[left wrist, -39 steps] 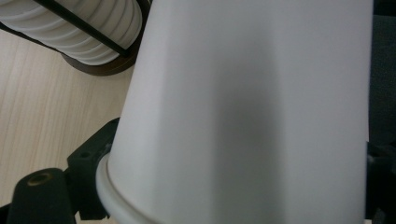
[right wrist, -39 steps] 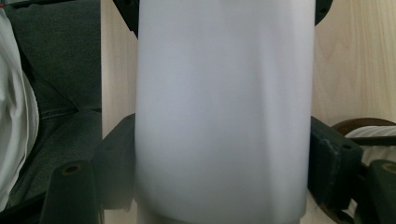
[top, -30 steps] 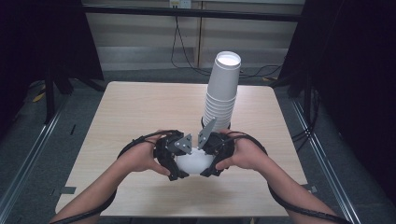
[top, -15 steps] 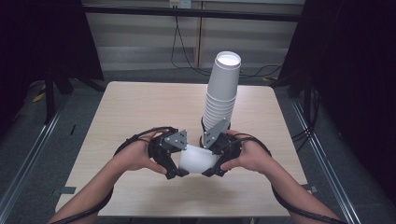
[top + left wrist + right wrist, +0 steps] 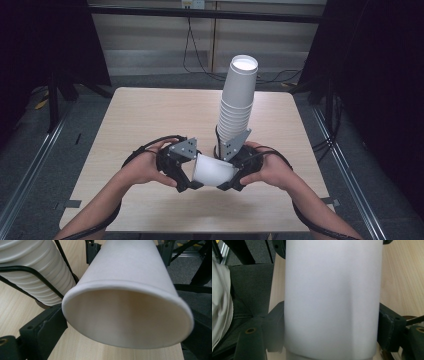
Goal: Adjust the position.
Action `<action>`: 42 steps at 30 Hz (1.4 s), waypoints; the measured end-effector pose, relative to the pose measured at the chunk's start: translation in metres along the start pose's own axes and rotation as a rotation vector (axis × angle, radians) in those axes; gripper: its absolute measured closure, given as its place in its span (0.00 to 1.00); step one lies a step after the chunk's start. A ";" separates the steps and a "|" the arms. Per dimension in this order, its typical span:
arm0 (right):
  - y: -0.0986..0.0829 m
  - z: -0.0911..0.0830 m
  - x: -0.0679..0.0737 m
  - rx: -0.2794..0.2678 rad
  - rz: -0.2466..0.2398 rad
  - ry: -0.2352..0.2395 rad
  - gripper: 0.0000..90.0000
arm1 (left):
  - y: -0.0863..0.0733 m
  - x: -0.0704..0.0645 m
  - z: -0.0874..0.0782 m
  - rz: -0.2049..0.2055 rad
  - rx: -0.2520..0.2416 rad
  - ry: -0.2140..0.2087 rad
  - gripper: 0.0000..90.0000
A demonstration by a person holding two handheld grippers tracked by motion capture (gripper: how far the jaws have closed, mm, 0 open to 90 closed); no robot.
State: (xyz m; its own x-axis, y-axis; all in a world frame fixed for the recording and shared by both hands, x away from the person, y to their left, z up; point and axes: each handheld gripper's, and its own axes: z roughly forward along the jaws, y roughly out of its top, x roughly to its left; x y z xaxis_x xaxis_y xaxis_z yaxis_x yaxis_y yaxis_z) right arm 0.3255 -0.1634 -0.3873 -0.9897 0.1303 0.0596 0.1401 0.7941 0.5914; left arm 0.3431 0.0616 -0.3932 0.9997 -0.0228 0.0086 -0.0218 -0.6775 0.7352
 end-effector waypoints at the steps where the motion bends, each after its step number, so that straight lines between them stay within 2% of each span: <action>1: 0.000 0.000 0.000 0.000 0.000 0.000 0.27 | 0.000 0.000 0.000 0.000 0.000 0.000 0.03; 7: 0.001 0.000 0.001 -0.013 -0.010 0.011 0.27 | -0.002 0.001 0.003 -0.007 -0.004 -0.014 0.03; 11: 0.001 -0.001 0.000 -0.018 -0.016 0.004 0.27 | -0.004 0.002 0.001 -0.026 -0.035 -0.027 0.04; 13: 0.001 -0.002 0.000 -0.023 -0.018 0.003 0.27 | -0.005 0.003 0.000 -0.023 -0.033 -0.027 0.05; 14: 0.001 -0.002 0.000 -0.031 -0.016 0.000 0.27 | -0.006 0.004 -0.001 -0.035 -0.045 -0.031 0.05; 20: 0.002 -0.004 -0.001 -0.035 -0.020 -0.006 0.27 | -0.005 0.004 -0.003 -0.043 -0.054 -0.033 0.11; 35: 0.003 -0.003 -0.002 -0.037 -0.015 -0.005 0.27 | -0.003 0.005 -0.007 -0.042 -0.042 -0.029 0.13; 40: 0.004 -0.001 -0.003 -0.033 -0.023 -0.017 0.27 | 0.002 0.005 -0.010 -0.043 -0.044 -0.024 0.13; 42: 0.004 -0.001 -0.003 -0.027 -0.026 -0.022 0.27 | 0.003 0.005 -0.011 -0.038 -0.030 -0.020 0.13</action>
State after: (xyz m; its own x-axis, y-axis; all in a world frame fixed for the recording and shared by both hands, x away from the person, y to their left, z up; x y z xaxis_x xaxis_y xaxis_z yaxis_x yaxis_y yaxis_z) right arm 0.3291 -0.1608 -0.3844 -0.9921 0.1226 0.0264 0.1129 0.7811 0.6141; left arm 0.3483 0.0672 -0.3833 0.9994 -0.0121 -0.0327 0.0167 -0.6562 0.7544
